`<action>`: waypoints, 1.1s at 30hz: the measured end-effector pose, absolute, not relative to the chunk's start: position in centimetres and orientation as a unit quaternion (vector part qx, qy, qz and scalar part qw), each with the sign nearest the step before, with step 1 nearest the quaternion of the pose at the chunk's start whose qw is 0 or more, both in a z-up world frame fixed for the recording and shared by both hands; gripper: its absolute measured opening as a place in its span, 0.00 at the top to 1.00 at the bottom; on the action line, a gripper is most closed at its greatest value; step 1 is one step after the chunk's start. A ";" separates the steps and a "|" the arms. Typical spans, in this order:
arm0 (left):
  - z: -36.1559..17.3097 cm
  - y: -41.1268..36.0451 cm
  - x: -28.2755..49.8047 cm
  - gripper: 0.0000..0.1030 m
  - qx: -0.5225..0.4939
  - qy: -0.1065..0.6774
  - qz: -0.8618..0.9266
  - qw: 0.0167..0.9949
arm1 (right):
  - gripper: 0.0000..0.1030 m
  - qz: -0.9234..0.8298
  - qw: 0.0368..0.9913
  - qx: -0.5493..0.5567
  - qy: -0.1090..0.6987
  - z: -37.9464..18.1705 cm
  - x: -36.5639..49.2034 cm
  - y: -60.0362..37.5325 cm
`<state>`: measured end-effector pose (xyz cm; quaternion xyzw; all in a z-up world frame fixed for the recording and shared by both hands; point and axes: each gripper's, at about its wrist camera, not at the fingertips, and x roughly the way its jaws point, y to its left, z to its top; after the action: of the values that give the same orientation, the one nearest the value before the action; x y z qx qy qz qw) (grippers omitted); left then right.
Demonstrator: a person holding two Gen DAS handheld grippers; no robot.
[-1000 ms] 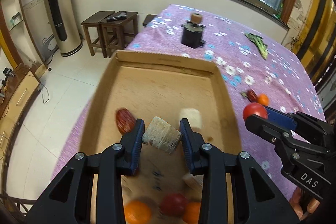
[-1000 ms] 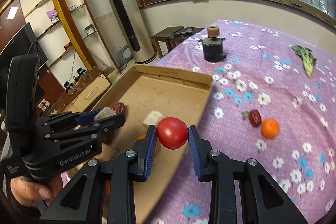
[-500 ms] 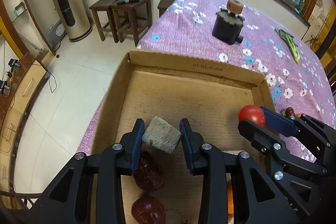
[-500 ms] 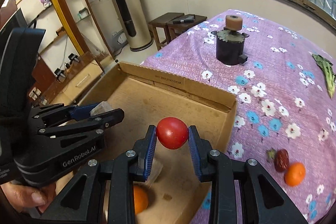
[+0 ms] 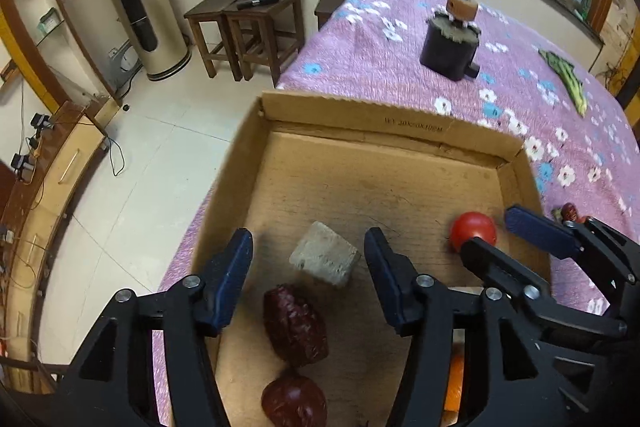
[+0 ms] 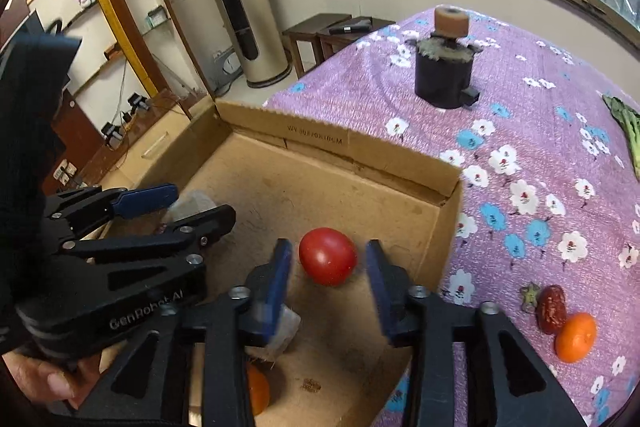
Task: Organize fruits
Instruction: 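Open the left gripper dropping the cylinder while the right releases the tomato, then grasp the last red date with the left gripper while the right grasps a tangerine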
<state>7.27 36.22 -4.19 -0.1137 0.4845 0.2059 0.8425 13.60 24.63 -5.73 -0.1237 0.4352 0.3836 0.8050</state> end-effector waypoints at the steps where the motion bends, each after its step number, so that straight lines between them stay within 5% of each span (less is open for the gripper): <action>1: -3.9 36.2 6.9 0.45 -0.116 0.481 0.206 0.844 | 0.53 0.386 0.807 -0.120 0.431 -5.3 13.5 24.3; 12: -0.7 32.6 3.8 0.45 -0.120 0.441 0.179 0.871 | 0.53 0.377 0.832 -0.055 0.403 -1.7 11.4 16.5; 17: 0.0 30.0 3.3 0.31 -0.112 0.432 0.160 0.880 | 0.53 0.354 0.839 -0.024 0.413 -1.7 11.2 12.1; 33: 0.3 23.8 3.9 0.32 -0.099 0.441 0.100 0.886 | 0.53 0.297 0.856 -0.007 0.423 -2.9 11.2 4.0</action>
<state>3.92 23.79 0.26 -0.0992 0.4410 0.1005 0.8863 11.17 4.00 -2.86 -0.0071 0.4227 0.2974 0.8561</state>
